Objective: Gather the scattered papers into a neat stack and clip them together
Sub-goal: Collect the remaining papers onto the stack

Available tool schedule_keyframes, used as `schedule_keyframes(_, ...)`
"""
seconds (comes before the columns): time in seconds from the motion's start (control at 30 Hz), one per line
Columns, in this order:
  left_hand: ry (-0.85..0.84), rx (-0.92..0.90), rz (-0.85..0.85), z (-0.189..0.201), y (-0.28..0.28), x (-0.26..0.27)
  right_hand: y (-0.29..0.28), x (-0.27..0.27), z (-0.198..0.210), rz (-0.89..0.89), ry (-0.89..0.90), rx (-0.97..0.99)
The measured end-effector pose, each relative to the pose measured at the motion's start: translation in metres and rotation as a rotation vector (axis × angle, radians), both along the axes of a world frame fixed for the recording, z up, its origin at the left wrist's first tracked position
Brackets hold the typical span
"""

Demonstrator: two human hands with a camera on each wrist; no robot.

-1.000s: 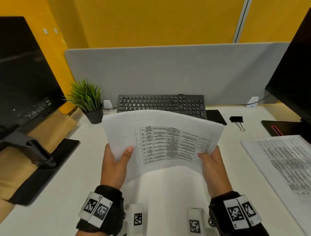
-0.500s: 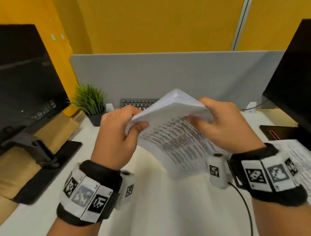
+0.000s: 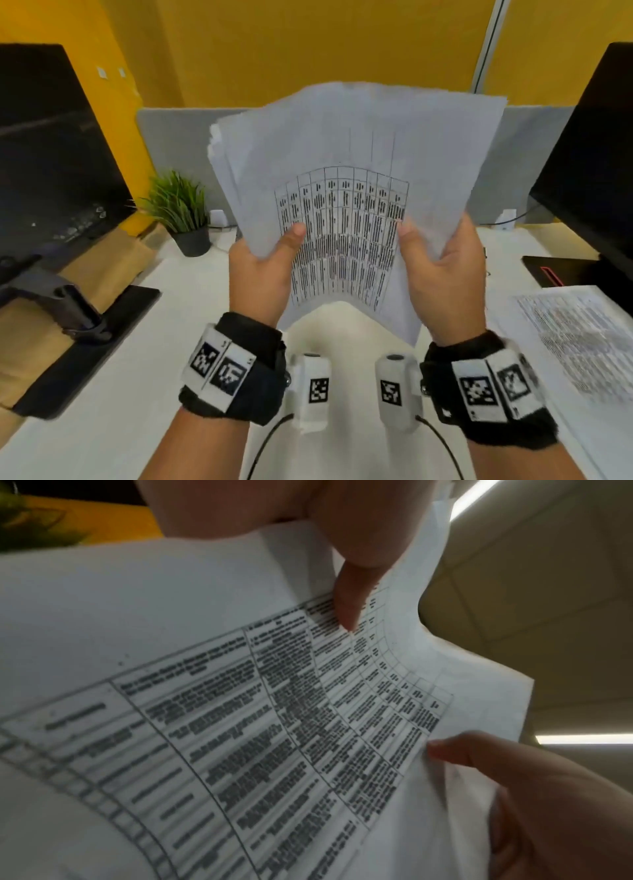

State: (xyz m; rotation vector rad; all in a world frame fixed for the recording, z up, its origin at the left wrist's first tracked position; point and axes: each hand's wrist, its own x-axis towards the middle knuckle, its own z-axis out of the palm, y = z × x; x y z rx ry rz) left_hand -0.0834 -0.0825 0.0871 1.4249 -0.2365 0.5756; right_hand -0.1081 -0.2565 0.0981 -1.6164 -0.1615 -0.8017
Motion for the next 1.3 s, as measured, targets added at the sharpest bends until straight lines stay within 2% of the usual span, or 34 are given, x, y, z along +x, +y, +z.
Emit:
schedule_keyframes(0.07,0.031,-0.004,0.026,-0.008,-0.005,0.001,0.010,0.003,-0.017,-0.042,0.024,0.078)
schedule_keyframes(0.17,0.162,-0.026,-0.010,-0.034,-0.005,-0.001,0.016,0.006,-0.054,-0.023,0.187,0.182)
schedule_keyframes(0.27,0.263,-0.068,-0.003,-0.053,0.000,-0.001,0.017,0.007,-0.076,-0.006,0.310,0.191)
schedule_keyframes(0.47,0.221,-0.090,-0.014,-0.049,0.012,-0.003,0.007,0.010,-0.068,-0.032,0.270,0.209)
schedule_keyframes(0.67,0.380,-0.080,-0.009,-0.073,0.013,-0.003,0.012,0.006,-0.081,0.030,0.416,0.184)
schedule_keyframes(0.83,0.335,-0.120,-0.025,-0.071,0.018,-0.004,0.009,0.008,-0.073,0.050,0.402,0.179)
schedule_keyframes(1.0,0.416,-0.090,-0.051,-0.085,0.022,-0.004,0.012,0.008,-0.084,0.037,0.522,0.183)
schedule_keyframes(1.17,0.336,-0.085,-0.096,-0.080,0.025,0.000,0.011,0.011,-0.076,0.056,0.492,0.171)
schedule_keyframes(1.3,0.376,-0.074,-0.078,-0.088,0.021,-0.001,0.016,0.013,-0.084,0.052,0.544,0.166)
